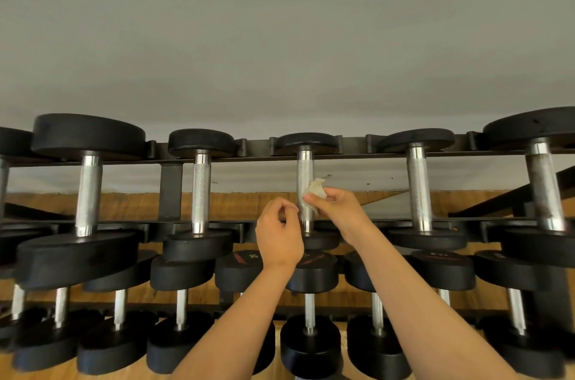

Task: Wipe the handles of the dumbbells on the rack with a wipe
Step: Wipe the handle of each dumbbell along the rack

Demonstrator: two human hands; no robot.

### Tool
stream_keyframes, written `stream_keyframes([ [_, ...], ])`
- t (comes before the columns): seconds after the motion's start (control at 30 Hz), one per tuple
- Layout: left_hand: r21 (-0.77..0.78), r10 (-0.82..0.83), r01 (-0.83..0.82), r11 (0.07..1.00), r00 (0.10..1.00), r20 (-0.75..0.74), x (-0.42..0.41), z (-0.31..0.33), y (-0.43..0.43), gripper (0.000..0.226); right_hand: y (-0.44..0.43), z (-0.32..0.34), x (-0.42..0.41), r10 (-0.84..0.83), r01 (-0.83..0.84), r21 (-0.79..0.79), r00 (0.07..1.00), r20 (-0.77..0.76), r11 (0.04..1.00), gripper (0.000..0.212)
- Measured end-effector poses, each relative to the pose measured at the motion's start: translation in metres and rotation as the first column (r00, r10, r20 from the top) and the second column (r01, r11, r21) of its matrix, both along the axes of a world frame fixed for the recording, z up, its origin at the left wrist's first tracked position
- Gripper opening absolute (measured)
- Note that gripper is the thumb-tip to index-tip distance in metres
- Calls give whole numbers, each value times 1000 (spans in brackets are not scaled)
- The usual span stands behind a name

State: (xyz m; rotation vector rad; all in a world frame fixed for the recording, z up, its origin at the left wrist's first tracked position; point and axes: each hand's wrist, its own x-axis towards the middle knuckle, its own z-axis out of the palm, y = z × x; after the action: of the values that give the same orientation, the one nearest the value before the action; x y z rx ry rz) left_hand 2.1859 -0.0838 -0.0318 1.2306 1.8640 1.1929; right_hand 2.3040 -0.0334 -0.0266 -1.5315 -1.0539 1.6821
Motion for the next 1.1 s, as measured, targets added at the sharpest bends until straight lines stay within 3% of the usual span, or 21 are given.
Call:
stream_keyframes([
  [0.1,4,1,-1,1000,1000,9,0,-1,0,22,0,0,12,51,-51,2,998,38,999,10],
  [0.23,11,0,-1,1000,1000,8,0,-1,1,24,-6,-1,13,241,-234,-65,962,127,970,25],
  [0.3,17,-1,1,1000,1000,13,0,-1,1,23,-6,-1,12,257,-249,-71,953,157,966,32],
  [0.5,27,2,-2,1000,1000,13,0,-1,1,22,-10,6,20,258,-256,-37,947,191,966,20],
  [0.6,30,6,-6,1000,1000,-7,0,-1,0,23,-11,10,15,320,-329,-21,898,301,944,18],
  [0.97,15,-7,7,1000,1000,-20,-1,-1,1,22,-14,6,14,286,-333,57,877,387,941,21],
  [1.1,18,-7,7,1000,1000,-11,-1,0,0,23,-24,-1,9,157,-209,127,930,334,970,23],
])
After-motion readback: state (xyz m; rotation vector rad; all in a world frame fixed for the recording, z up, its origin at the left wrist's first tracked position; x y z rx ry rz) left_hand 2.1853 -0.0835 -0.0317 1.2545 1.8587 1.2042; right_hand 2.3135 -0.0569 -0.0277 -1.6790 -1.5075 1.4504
